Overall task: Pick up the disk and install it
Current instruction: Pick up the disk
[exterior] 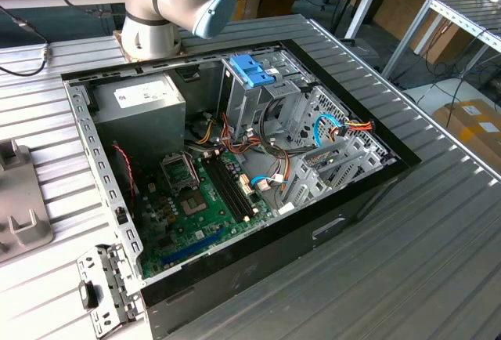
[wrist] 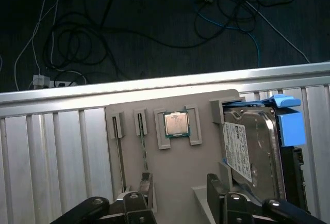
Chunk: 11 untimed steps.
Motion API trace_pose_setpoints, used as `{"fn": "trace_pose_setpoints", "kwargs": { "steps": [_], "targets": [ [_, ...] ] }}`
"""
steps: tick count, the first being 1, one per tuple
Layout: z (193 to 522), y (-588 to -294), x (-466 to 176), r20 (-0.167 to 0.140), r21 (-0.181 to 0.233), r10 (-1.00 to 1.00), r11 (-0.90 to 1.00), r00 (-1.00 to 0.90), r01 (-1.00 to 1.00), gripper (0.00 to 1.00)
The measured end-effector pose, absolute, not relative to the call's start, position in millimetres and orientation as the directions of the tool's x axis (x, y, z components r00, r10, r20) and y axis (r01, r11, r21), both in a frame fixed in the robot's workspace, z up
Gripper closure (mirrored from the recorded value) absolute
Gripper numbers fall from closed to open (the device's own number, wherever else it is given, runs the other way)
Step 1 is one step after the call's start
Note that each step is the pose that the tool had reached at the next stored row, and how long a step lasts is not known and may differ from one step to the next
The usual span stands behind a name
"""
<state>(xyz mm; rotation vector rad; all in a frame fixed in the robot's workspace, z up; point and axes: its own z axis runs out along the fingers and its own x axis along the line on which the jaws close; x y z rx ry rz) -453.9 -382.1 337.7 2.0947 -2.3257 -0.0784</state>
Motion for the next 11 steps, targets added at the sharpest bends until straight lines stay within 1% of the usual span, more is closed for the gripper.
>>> {"fn": "trace_pose_setpoints", "kwargs": {
  "steps": [11],
  "targets": [
    [336.4, -379.0, -453.9, -0.026, 0.044, -0.994, 0.103, -0.105, -0.994, 0.46]
  ]
}}
